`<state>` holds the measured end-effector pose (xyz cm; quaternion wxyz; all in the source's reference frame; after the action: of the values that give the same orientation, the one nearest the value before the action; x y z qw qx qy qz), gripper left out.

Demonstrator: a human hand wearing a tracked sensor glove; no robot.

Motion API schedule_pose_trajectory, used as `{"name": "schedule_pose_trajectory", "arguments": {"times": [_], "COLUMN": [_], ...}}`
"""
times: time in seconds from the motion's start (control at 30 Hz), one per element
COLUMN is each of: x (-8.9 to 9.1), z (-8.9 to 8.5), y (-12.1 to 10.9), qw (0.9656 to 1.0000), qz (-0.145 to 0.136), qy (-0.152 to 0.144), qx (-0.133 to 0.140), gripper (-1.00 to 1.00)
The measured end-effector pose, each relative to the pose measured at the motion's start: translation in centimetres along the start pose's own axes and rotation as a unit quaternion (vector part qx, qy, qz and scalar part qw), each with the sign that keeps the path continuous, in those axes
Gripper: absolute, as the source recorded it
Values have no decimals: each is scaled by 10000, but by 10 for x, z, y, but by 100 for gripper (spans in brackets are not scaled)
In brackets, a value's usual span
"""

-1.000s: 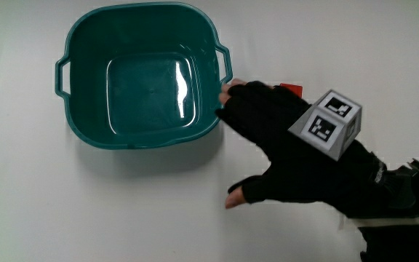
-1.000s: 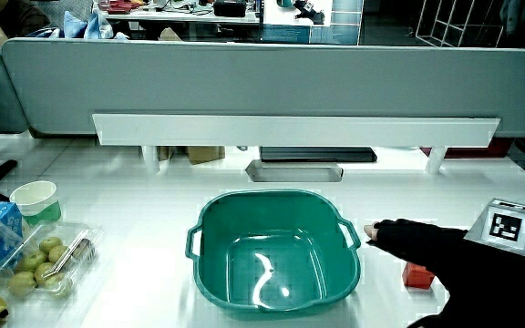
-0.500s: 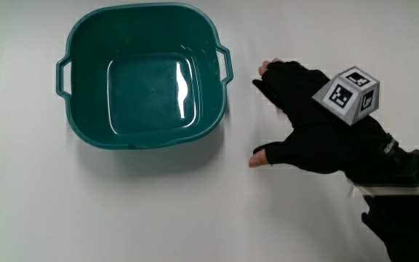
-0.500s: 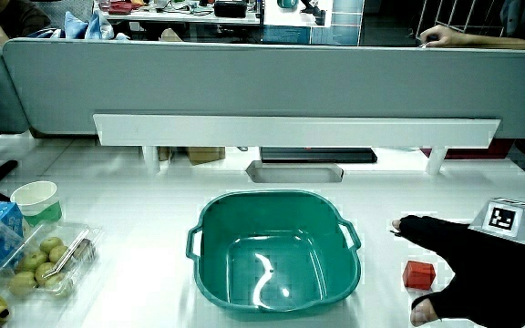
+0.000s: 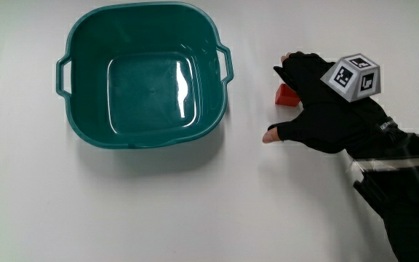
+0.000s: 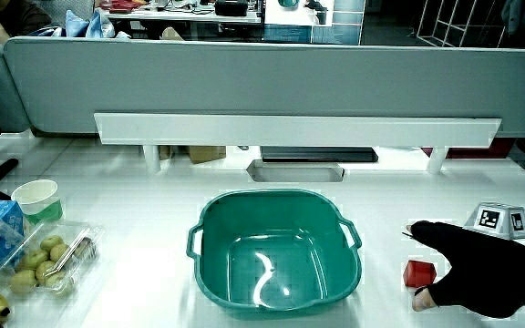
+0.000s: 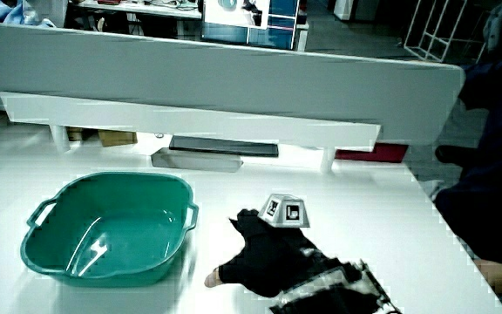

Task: Pick red block

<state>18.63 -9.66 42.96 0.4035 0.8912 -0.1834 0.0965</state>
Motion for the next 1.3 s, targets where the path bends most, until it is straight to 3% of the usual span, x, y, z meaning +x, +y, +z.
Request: {"name": "schedule_pose_trajectory", "arguments": {"times": [0.43, 0.7, 1.3], "x": [18, 21, 20], "z": [-6, -9, -4], "y": [19, 24, 22], "qw": [9975, 9965, 9974], "qz": [-600, -687, -643], "qy": [-239, -307, -321], "qx": [-274, -370, 63], "gripper": [0, 2, 43]}}
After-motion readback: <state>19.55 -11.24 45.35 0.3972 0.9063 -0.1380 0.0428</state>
